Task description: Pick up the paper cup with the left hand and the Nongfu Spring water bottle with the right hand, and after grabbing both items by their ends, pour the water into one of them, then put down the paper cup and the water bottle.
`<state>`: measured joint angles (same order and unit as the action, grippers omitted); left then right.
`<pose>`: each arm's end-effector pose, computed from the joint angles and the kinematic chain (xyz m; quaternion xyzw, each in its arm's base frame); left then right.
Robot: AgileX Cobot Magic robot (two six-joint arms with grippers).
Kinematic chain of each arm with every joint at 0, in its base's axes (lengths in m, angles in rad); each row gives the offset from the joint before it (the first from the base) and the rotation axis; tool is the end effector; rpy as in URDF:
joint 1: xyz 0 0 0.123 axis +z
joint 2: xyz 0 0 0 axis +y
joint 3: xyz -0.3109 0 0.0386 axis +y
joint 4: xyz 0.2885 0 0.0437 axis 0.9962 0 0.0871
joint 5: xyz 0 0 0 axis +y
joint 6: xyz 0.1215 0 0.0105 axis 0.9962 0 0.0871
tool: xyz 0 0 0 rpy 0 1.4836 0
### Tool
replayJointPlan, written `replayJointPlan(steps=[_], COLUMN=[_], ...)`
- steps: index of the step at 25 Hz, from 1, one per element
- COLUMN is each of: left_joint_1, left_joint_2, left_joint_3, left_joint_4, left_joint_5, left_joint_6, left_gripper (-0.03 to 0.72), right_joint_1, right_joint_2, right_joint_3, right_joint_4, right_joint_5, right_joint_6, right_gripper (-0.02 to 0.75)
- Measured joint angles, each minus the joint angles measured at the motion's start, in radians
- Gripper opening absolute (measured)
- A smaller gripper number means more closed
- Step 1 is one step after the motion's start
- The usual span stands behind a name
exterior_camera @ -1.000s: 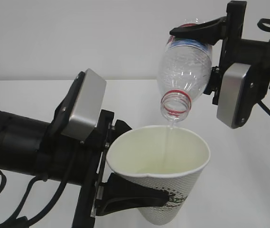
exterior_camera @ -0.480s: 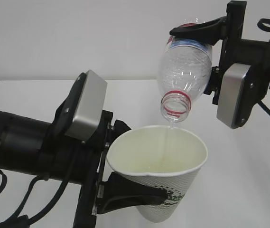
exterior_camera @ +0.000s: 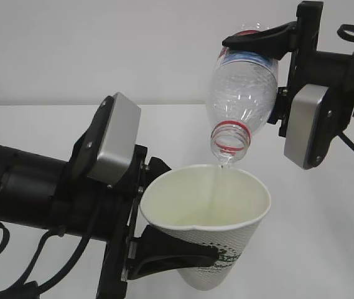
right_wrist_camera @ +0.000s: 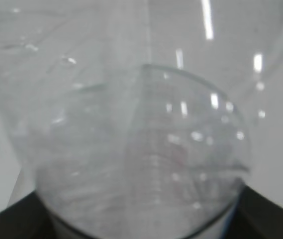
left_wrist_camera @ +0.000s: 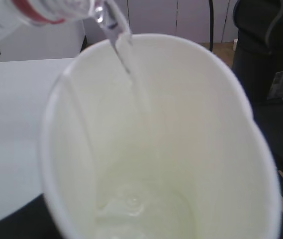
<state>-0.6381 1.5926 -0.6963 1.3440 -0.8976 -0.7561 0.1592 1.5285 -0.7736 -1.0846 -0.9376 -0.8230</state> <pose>0.2079 -0.2698 0.1946 0.5889 0.5641 -0.4030 0.4155 0.3325 0.1413 0.2607 -0.6996 0.2140 -0.2137 0.6473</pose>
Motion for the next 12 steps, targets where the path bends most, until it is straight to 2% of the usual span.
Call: replayJointPlan(steps=[12], left_joint_1=[-0.001], left_joint_2=[0.000], left_joint_3=[0.000], left_joint_4=[0.000], left_joint_5=[0.001], left_joint_6=[0.000], left_gripper=[0.450], right_joint_1=[0.000], right_joint_2=[0.000], right_joint_3=[0.000], right_joint_4=[0.000], right_joint_5=[0.000], right_joint_6=[0.000], right_gripper=[0.483])
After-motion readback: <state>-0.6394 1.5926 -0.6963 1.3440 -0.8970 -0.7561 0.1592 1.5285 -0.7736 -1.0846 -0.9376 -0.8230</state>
